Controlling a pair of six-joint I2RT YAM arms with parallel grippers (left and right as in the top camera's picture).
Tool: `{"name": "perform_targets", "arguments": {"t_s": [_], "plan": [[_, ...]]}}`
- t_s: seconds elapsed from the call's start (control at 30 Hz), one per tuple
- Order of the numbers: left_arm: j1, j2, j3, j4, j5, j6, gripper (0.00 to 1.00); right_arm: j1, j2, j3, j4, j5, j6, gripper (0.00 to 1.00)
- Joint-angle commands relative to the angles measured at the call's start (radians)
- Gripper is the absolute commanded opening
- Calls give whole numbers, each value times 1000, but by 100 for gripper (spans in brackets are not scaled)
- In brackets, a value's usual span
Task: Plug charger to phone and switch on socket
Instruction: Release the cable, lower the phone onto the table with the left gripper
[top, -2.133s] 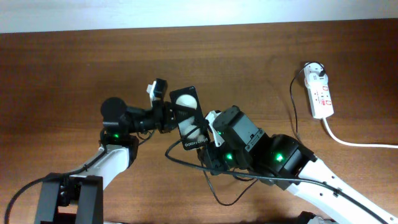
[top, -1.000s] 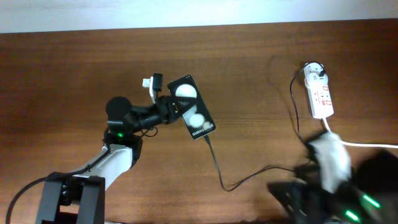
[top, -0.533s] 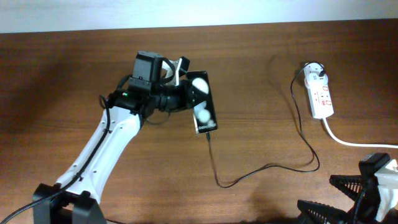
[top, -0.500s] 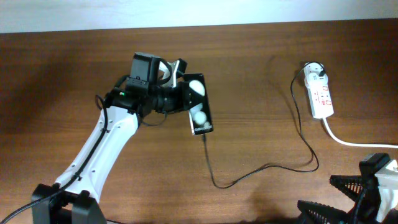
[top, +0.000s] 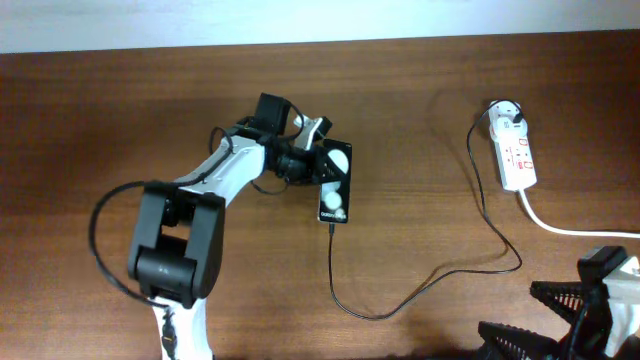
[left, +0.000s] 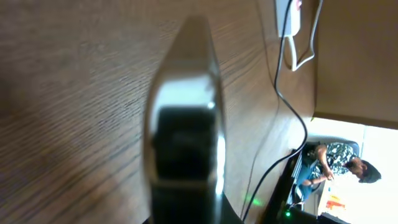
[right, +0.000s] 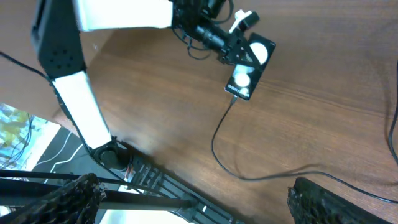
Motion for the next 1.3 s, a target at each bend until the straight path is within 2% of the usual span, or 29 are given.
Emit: {"name": "perform_targets", "arguments": {"t_s": [0.0,0.03,0.27,0.4,0.5,0.57,0.67,0.7,0.8,0.83,0.87,1.03,1.13,1.27], "plan": [[-11,64,26,5,29,-73,0,-2,1,1,4,9,2,99],[-11,82,26,6,19,-115,0,-2,1,1,4,9,2,99],[-16,101,26,4,-54,-117,8,-2,1,1,4,9,2,99],[-40,101,26,4,-129,-117,21,-2,1,1,4,9,2,99],[-51,101,26,4,-129,-117,28,-2,1,1,4,9,2,99],[-50,101,26,1,-151,-117,36,-2,1,1,4,9,2,99],[-50,101,26,-53,-269,-117,51,-2,1,1,4,9,2,99],[-50,101,25,-74,-294,-117,59,-2,1,1,4,9,2,99],[-50,101,23,-99,-351,-117,67,-2,1,1,4,9,2,99],[-50,101,21,-105,-363,-117,71,-2,1,1,4,9,2,99],[-50,101,19,-110,-365,-117,80,-2,1,1,4,9,2,99],[-50,101,19,-137,-441,-117,96,-2,1,1,4,9,2,99],[-50,101,19,-148,-466,-117,100,-2,1,1,4,9,2,99],[-47,101,19,-174,-465,-116,99,-2,1,1,4,9,2,99]]}}
